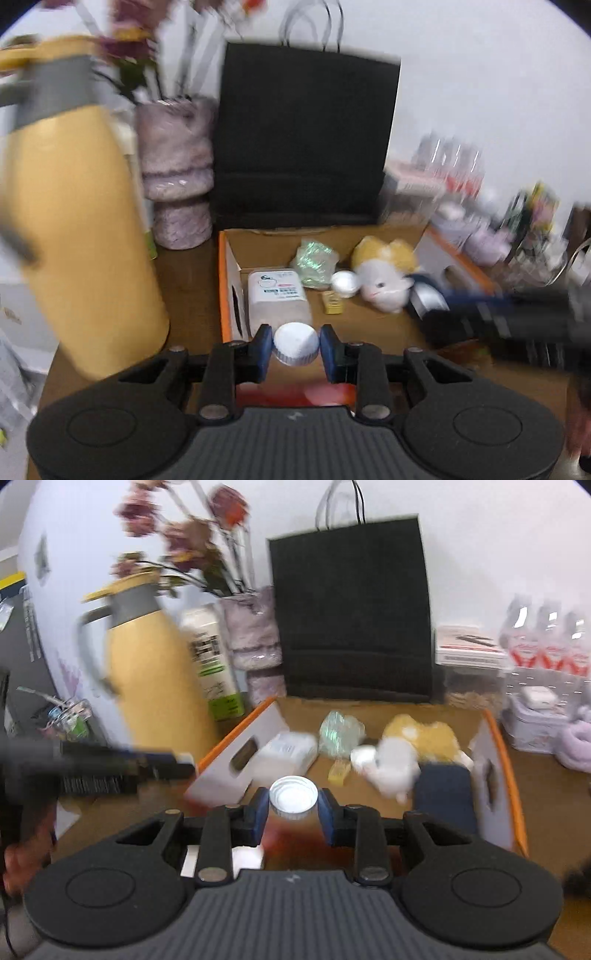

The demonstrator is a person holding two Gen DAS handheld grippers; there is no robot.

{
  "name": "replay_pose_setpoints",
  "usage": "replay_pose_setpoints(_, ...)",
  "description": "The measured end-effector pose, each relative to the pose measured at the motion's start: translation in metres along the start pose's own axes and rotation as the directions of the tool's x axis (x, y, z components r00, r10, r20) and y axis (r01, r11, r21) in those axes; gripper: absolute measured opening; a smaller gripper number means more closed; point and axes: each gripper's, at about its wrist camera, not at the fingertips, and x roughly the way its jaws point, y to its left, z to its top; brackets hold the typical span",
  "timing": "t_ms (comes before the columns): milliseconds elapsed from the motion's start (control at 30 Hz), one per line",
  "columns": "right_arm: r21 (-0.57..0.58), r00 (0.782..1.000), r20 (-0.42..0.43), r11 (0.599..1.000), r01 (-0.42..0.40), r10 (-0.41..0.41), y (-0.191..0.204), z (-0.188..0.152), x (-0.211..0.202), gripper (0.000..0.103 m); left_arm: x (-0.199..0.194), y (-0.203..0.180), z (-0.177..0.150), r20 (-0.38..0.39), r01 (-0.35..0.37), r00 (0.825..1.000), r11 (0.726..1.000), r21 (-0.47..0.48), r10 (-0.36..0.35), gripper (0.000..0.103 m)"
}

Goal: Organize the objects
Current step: 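Release the cap into the box with the left tool while the right tool releases its cap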

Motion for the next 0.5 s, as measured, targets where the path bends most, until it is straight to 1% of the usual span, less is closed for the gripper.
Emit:
replay_pose_setpoints(33, 0.032, 1.0, -0.004, 0.999, -0.006, 0.006, -0.005, 0.011, 0.018, 0.029, 0.015, 0.002, 0.005, -0.023, 0.002, 1.0, 1.0, 0.009, -0.002, 0.027)
replay_pose_setpoints(100, 0.144, 0.999, -0.038, 0.989, -0.021, 0.027, -0.02, 0.028, 0.059, 0.033, 0.043, 0.004, 0.013, -0.081, 0.017, 0.997, 0.999, 0.04, -0.014, 0.027)
replay_pose_setpoints(133, 0.187, 0.998, -0.06, 0.982, -0.02, 0.032, -0.025, 0.033, 0.077, 0.038, 0.053, 0.005, 0.016, -0.099, 0.021, 0.995, 0.998, 0.052, -0.016, 0.027)
replay_pose_setpoints(167, 0.206, 0.996, -0.078, 0.978, -0.03, 0.047, -0.029, 0.036, 0.093, 0.042, 0.062, 0.006, 0.019, -0.109, 0.012, 0.994, 0.998, 0.057, -0.006, 0.032)
replay_pose_setpoints(200, 0.221, 0.994, -0.097, 0.975, -0.031, 0.054, -0.032, 0.038, 0.108, 0.046, 0.066, 0.008, 0.021, -0.109, -0.007, 0.994, 0.999, 0.049, 0.013, 0.04)
replay_pose_setpoints(233, 0.239, 0.994, -0.108, 0.971, -0.006, 0.033, -0.035, 0.038, 0.115, 0.052, 0.068, 0.009, 0.022, -0.102, -0.016, 0.995, 0.999, 0.046, 0.021, 0.043)
replay_pose_setpoints(267, 0.249, 0.994, -0.11, 0.968, 0.009, 0.019, -0.036, 0.037, 0.12, 0.055, 0.066, 0.011, 0.023, -0.087, -0.018, 0.996, 0.999, 0.047, 0.022, 0.043)
replay_pose_setpoints(333, 0.236, 0.994, -0.109, 0.972, -0.001, 0.028, -0.036, 0.037, 0.119, 0.06, 0.059, 0.014, 0.023, -0.064, -0.021, 0.998, 0.999, 0.044, 0.024, 0.044)
replay_pose_setpoints(400, 0.215, 0.995, -0.094, 0.977, 0.0, 0.021, -0.036, 0.034, 0.11, 0.066, 0.051, 0.019, 0.024, -0.046, -0.016, 0.999, 0.999, 0.034, 0.018, 0.05)
replay_pose_setpoints(433, 0.204, 0.996, -0.093, 0.979, 0.011, 0.008, -0.036, 0.033, 0.105, 0.068, 0.047, 0.02, 0.024, -0.041, -0.021, 0.999, 0.999, 0.027, 0.022, 0.05)
replay_pose_setpoints(500, 0.175, 0.994, -0.103, 0.984, 0.037, -0.019, -0.035, 0.032, 0.097, 0.068, 0.039, 0.02, 0.024, -0.039, -0.036, 0.999, 0.999, 0.025, 0.037, 0.05)
